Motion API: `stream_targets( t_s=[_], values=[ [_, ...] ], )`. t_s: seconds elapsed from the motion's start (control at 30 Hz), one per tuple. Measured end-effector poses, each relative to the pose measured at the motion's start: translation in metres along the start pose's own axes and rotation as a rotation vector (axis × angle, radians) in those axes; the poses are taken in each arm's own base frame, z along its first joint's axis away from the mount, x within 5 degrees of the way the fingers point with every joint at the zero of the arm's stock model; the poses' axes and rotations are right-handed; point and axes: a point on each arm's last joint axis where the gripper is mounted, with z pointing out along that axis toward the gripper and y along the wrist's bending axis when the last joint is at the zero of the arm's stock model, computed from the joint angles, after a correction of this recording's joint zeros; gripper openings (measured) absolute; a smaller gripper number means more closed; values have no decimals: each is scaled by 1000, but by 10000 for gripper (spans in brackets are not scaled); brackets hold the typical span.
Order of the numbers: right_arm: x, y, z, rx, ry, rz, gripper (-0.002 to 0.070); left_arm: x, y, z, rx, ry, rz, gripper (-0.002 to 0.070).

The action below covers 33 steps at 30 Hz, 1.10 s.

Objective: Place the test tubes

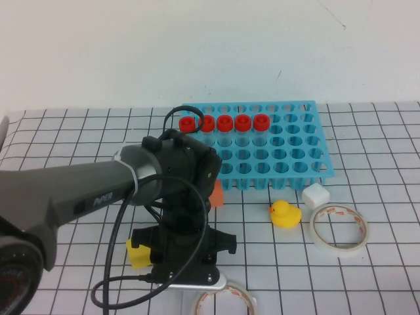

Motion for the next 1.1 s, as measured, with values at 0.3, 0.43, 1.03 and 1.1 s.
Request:
stream_targets(
  t_s=[0.3,0.43,1.03,1.1],
  values=[
    [0,0,0,0,0,0,-1,-5,-6,-39,-53,80,-155,433],
    [0,0,0,0,0,0,-1,-11,-18,-75,-66,177,-160,435],
    [0,0,0,0,0,0,-1,-69,-39,-164,-349,-182,-1783,435],
    [0,0,0,0,0,0,-1,-71,-35,-164,-335,-274,-1960,435]
  ],
)
